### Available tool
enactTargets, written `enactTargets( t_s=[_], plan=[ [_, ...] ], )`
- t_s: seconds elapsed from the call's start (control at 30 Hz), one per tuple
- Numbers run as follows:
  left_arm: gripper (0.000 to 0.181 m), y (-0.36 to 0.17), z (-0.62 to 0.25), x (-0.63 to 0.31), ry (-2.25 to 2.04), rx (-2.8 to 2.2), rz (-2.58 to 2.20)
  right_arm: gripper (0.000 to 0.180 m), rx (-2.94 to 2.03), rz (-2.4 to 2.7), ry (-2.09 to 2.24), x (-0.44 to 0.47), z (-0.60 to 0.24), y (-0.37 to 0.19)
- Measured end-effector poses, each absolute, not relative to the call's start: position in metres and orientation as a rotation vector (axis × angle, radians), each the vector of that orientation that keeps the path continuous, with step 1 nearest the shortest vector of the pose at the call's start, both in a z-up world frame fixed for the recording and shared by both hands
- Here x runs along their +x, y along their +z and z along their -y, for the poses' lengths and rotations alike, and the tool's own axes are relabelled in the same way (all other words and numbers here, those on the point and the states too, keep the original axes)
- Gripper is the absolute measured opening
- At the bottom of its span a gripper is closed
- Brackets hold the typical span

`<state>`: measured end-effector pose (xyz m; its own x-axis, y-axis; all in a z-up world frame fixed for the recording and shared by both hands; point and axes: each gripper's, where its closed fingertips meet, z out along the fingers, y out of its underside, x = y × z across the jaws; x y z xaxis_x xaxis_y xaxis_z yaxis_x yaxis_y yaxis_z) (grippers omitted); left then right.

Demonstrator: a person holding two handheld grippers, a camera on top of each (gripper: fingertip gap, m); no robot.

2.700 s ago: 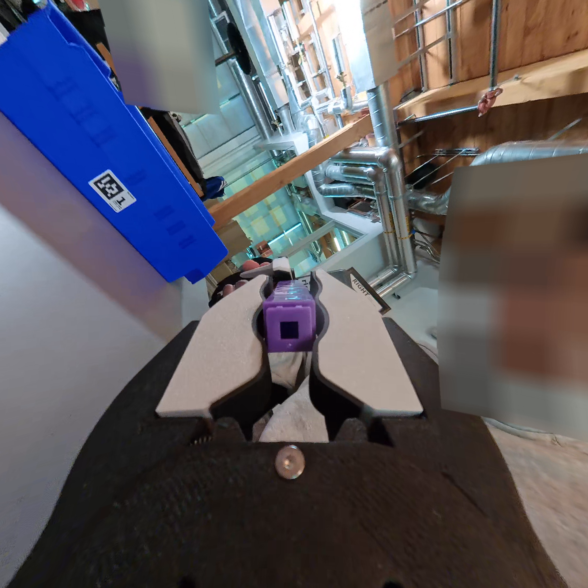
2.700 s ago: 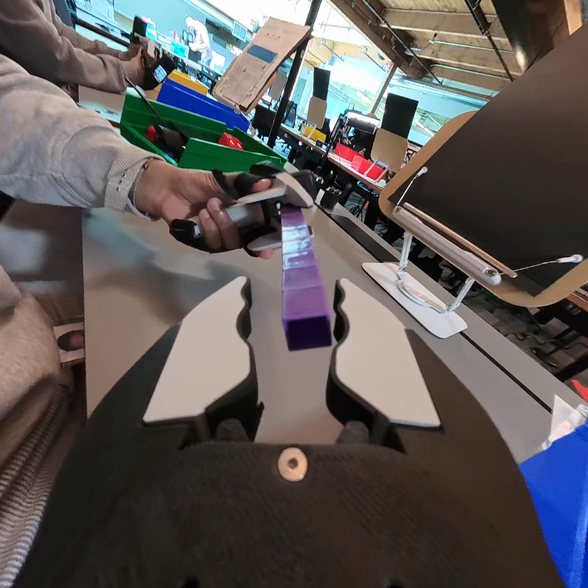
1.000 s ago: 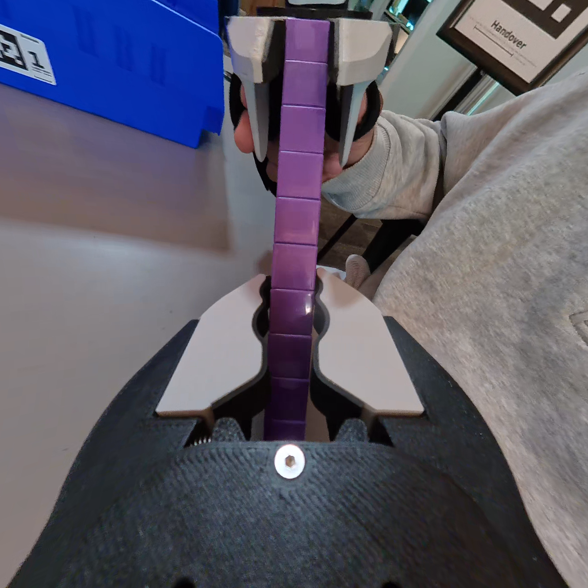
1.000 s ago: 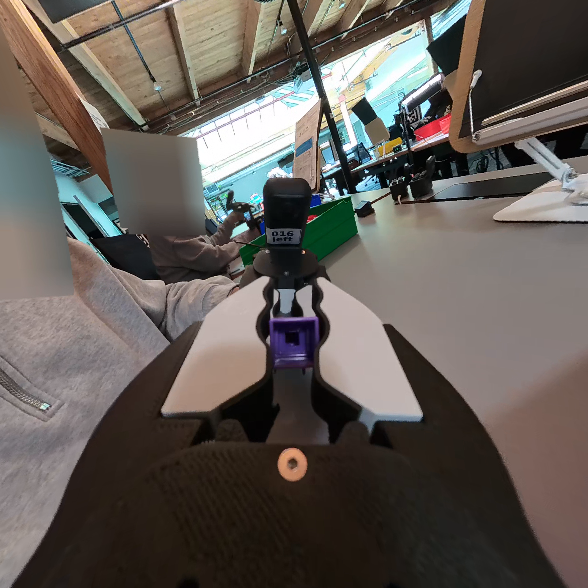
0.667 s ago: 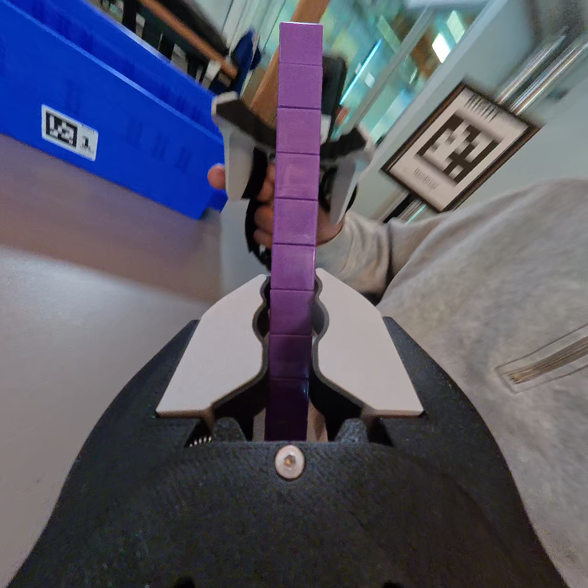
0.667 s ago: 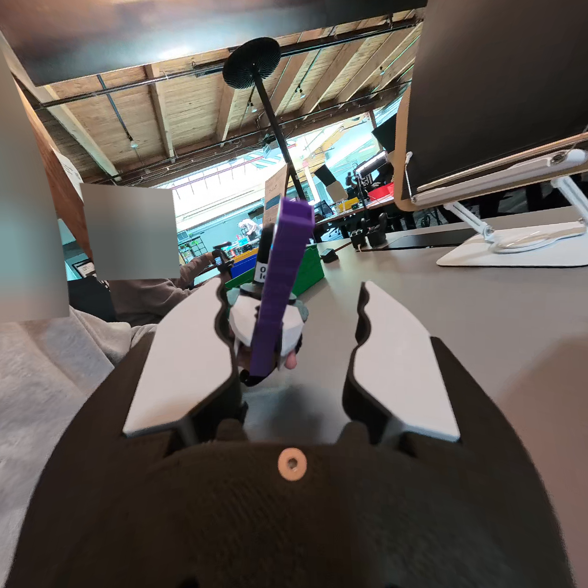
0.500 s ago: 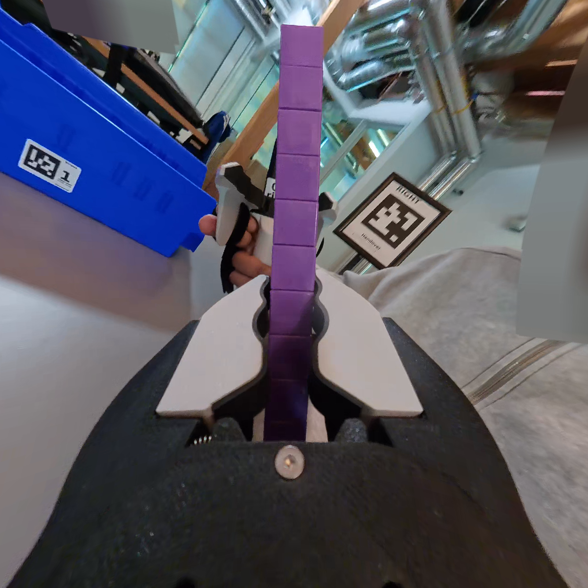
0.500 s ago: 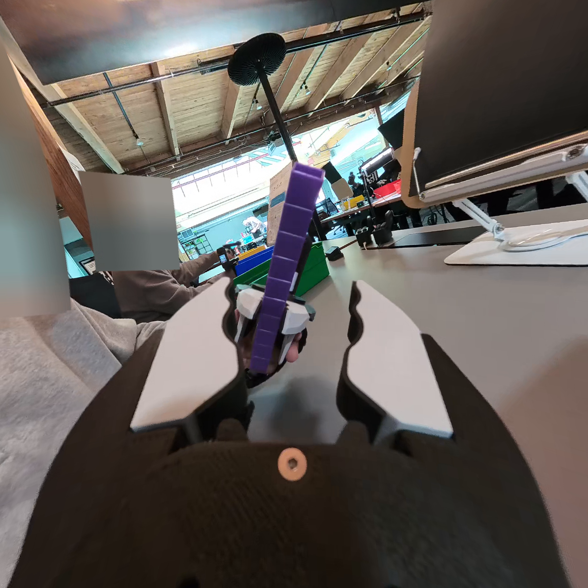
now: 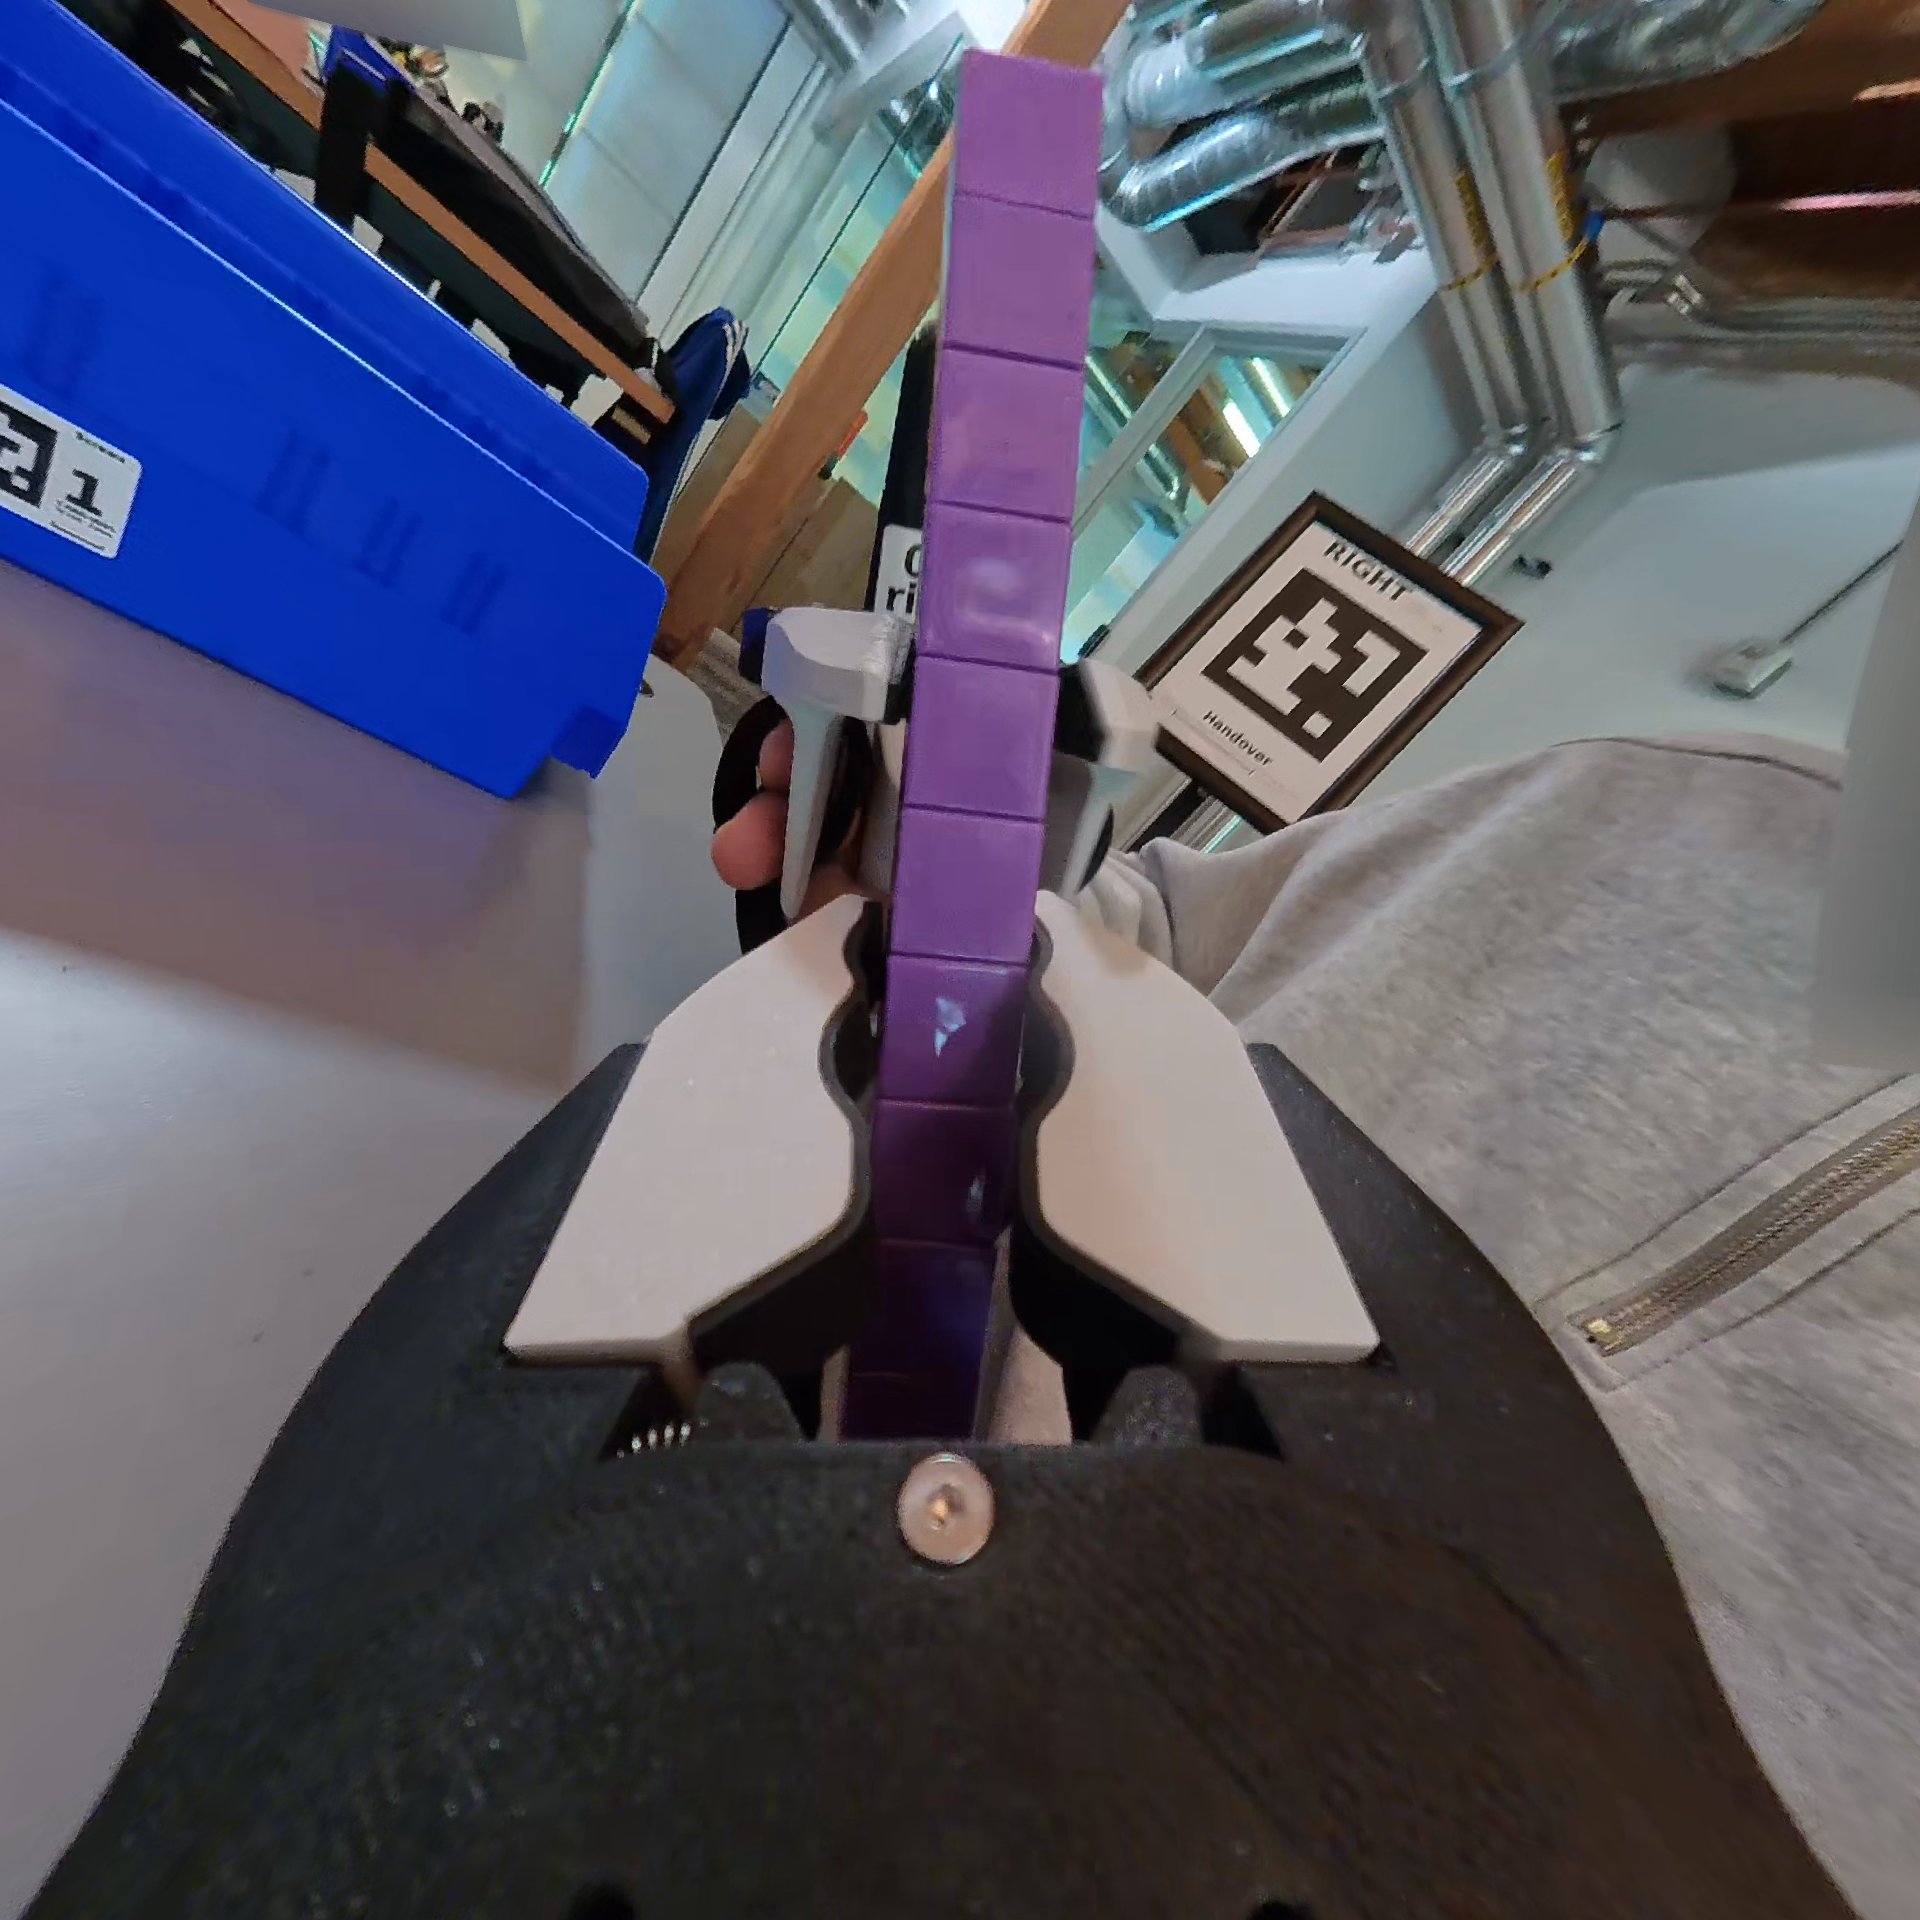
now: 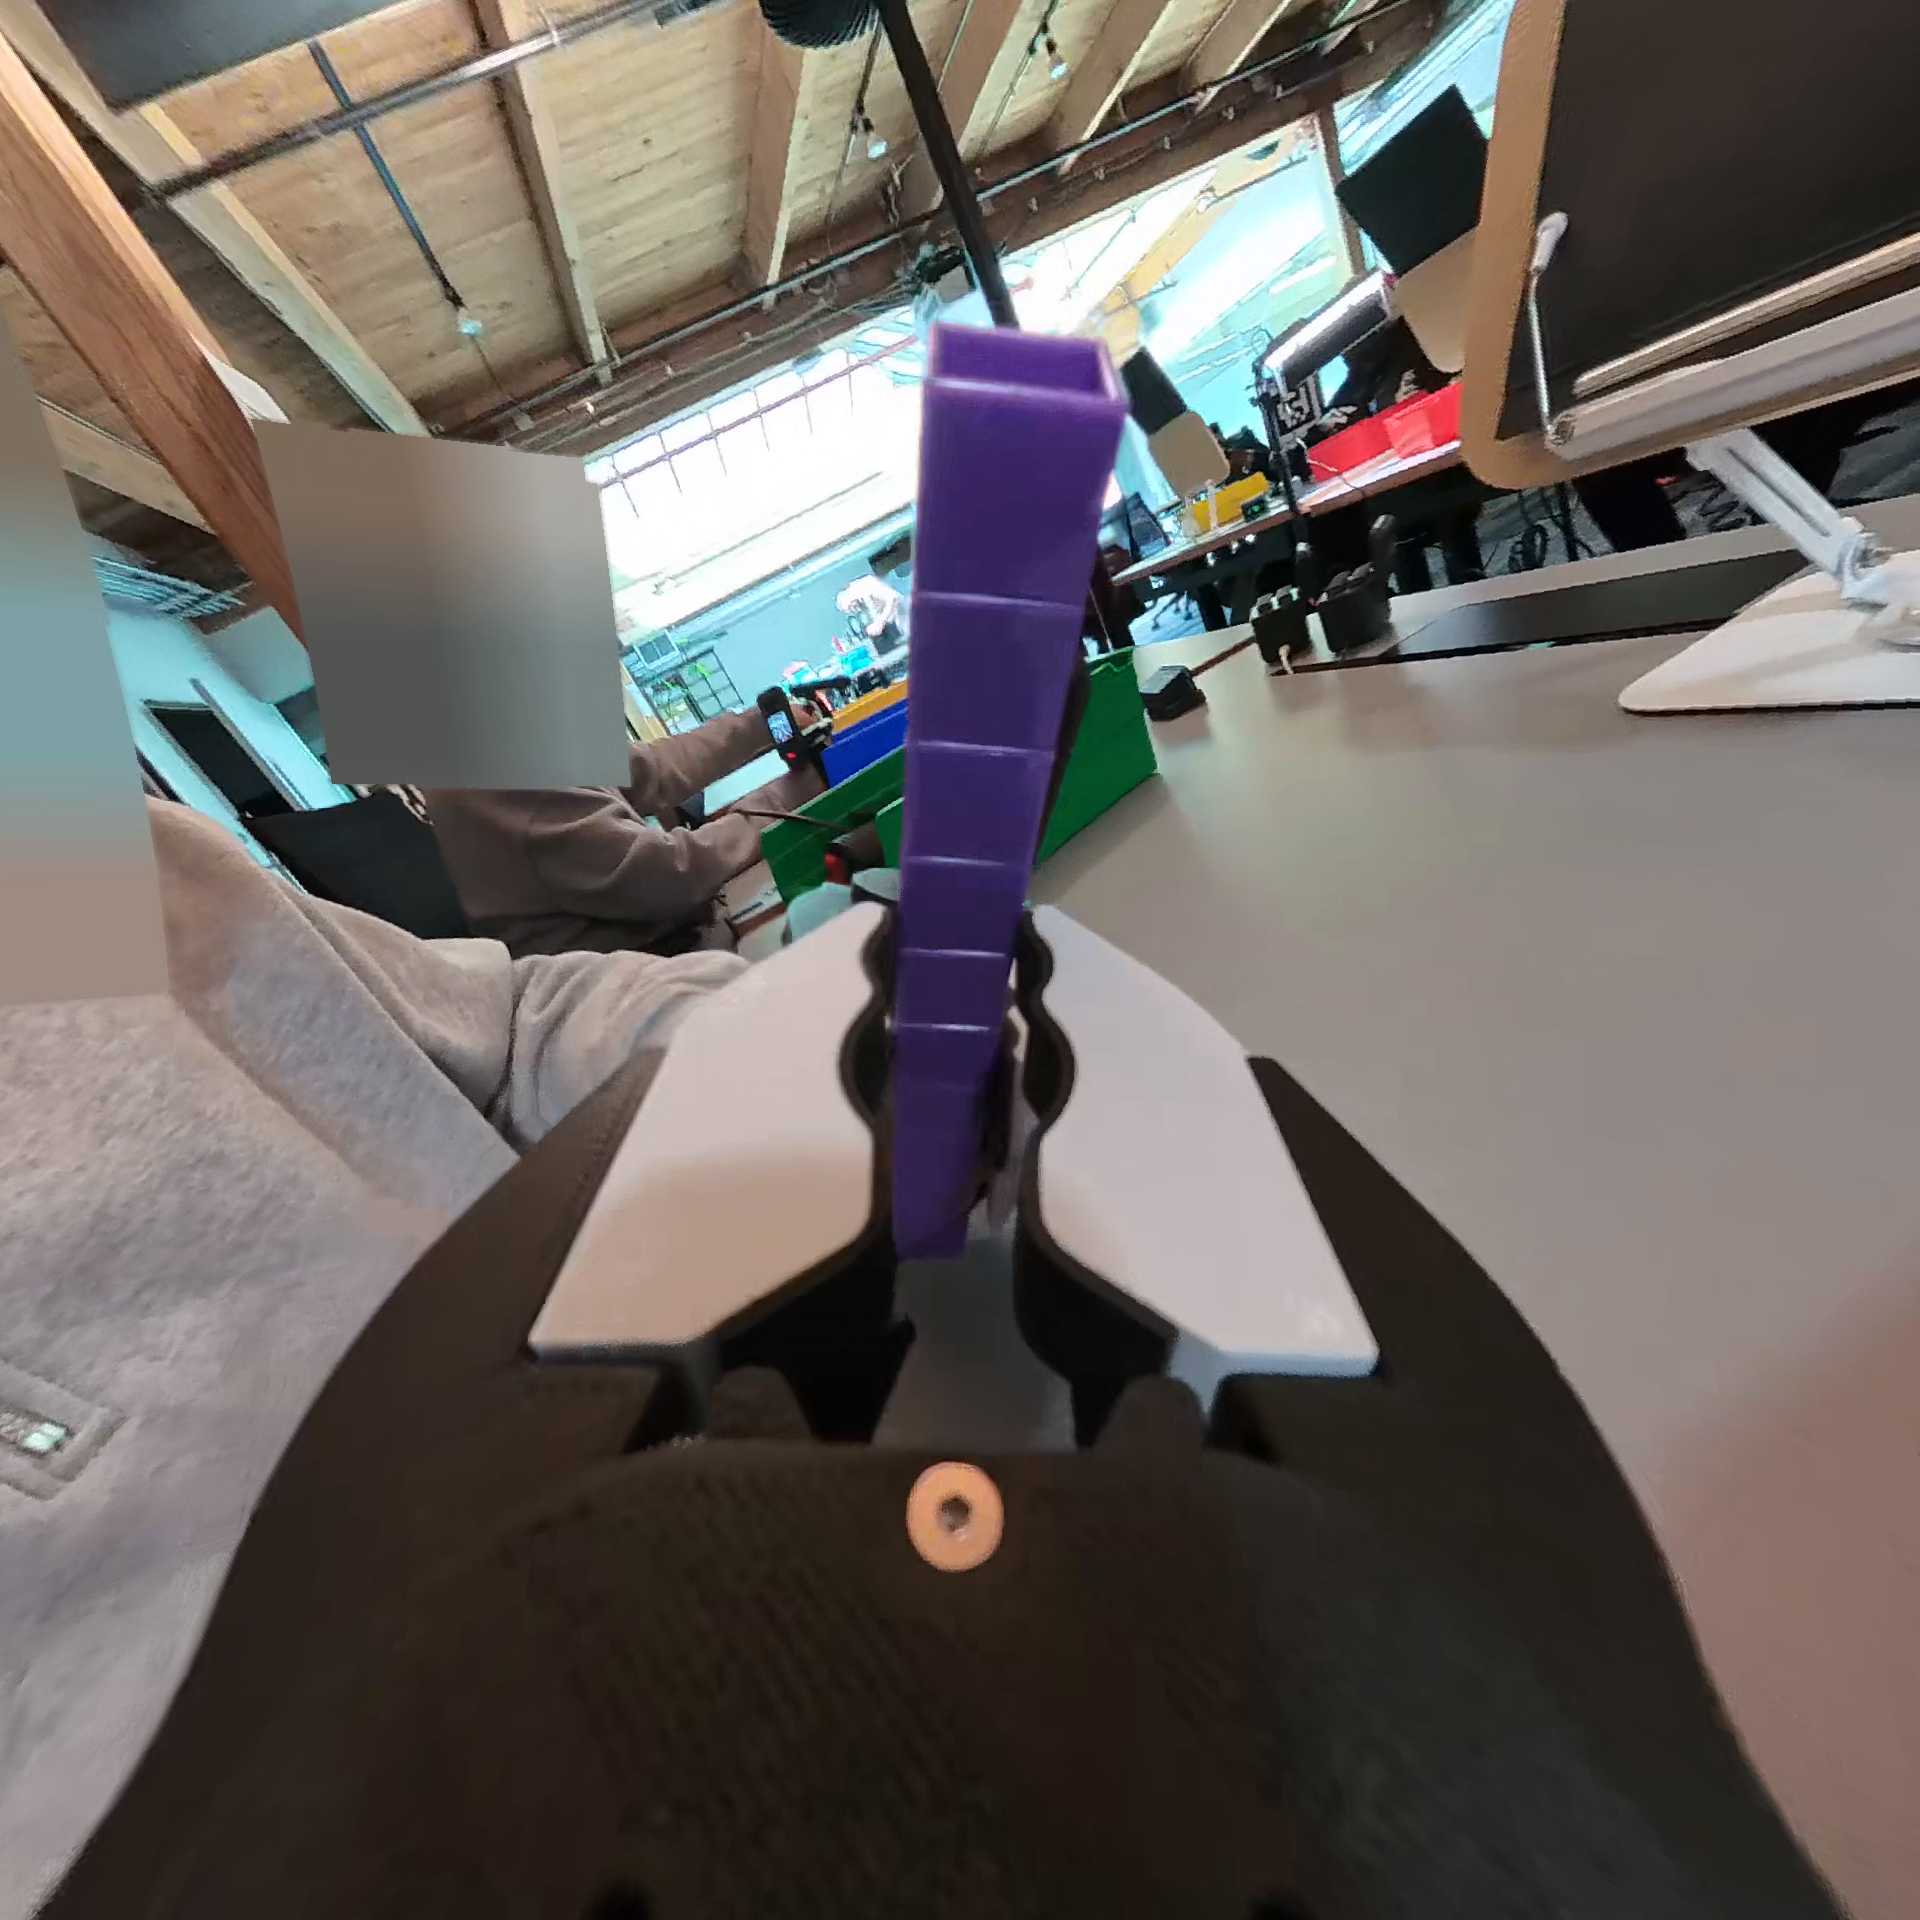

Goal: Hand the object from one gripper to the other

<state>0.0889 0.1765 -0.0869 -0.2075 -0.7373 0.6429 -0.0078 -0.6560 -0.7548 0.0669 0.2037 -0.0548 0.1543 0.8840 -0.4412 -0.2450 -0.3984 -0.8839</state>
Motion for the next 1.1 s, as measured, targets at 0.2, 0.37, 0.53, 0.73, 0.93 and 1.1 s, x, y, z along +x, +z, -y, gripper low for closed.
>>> enactTargets(
  t_s=[0.2, 0.37, 0.53, 0.73, 0.93, 1.1],
  plan=[
    [0.06, -0.09, -0.179, 0.092, -1.851, -1.589, -0.882, 0.021, -1.482, 0.707, 1.382, 0.075, -0.206, -0.055],
    [0.071, -0.076, -0.195, 0.079, -1.734, -1.547, -0.851, 0.021, -1.527, 0.831, 1.315, 0.074, -0.201, -0.061],
    [0.067, -0.045, -0.192, 0.071, -1.587, -1.477, -0.927, 0.021, -1.566, 0.986, 1.313, 0.054, -0.179, -0.07],
    [0.045, -0.027, -0.172, 0.074, -1.429, -1.394, -1.052, 0.021, -1.579, 1.13, 1.265, 0.035, -0.157, -0.077],
    [0.023, -0.014, -0.172, 0.066, -1.455, -1.36, -1.025, 0.021, -1.545, 1.087, 1.283, 0.036, -0.158, -0.069],
    [0.023, -0.002, -0.179, 0.058, -1.551, -1.324, -0.905, 0.021, -1.503, 0.998, 1.337, 0.044, -0.165, -0.055]
  ],
)
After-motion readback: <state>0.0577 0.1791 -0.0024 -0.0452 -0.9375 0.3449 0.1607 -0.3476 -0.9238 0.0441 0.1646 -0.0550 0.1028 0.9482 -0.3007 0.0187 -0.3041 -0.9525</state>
